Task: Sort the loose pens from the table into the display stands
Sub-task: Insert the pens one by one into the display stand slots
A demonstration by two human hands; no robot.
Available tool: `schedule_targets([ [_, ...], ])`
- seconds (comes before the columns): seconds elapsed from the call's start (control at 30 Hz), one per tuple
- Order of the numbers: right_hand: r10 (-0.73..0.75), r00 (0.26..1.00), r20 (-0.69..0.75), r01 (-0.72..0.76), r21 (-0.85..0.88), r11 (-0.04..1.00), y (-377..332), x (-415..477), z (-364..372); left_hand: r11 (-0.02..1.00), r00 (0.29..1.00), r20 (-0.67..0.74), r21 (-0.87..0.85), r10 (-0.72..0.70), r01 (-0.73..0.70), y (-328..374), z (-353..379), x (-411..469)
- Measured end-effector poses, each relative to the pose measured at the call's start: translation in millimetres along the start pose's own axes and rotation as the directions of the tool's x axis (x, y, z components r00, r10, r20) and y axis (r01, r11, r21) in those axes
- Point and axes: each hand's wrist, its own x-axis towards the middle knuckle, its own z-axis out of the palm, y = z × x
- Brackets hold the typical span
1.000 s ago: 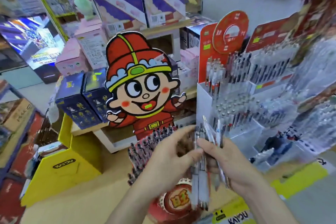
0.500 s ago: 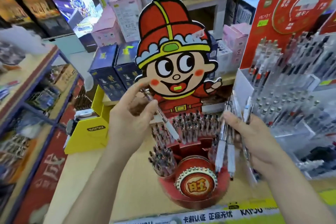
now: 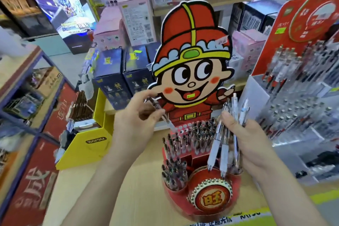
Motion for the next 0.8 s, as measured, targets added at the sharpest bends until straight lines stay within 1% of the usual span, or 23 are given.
schedule_targets([
  [0.07, 0.002, 1.0, -0.021, -0.002, -0.011, 1.0, 1, 0, 6, 0.998, 0.988, 0.155, 0.069, -0.024, 0.013, -9, 8, -1],
  [0.17, -0.003, 1.0, -0.027, 0.002, -0.026, 1.0, 2, -2, 13, 0.994, 0.937, 0.342, 0.106, -0.063, 0.028, -25, 18, -3],
  [0.3, -0.011, 0.999, -0.038, 0.009, -0.05, 0.999, 1, -6, 16, 0.992, 0.906, 0.421, 0.126, -0.047, -0.008, -37, 22, -5],
  [0.4, -0.021, 1.0, -0.02, 0.02, -0.075, 0.997, 0, -10, 16, 0.986, 0.865, 0.501, 0.155, -0.027, -0.06, -38, 24, -7],
  [0.57, -0.012, 1.0, -0.014, 0.01, -0.092, 0.996, 0, -14, 19, 0.97, 0.829, 0.557, 0.225, -0.049, -0.094, -37, 23, 3],
  [0.77, 0.049, 0.998, 0.04, -0.047, -0.05, 0.998, 3, -19, 20, 0.969, 0.876, 0.48, 0.235, -0.052, -0.071, -33, 25, 2],
  [0.8, 0.045, 0.998, 0.053, -0.043, -0.041, 0.998, 4, -19, 20, 0.969, 0.875, 0.482, 0.239, -0.056, -0.069, -32, 25, 1],
])
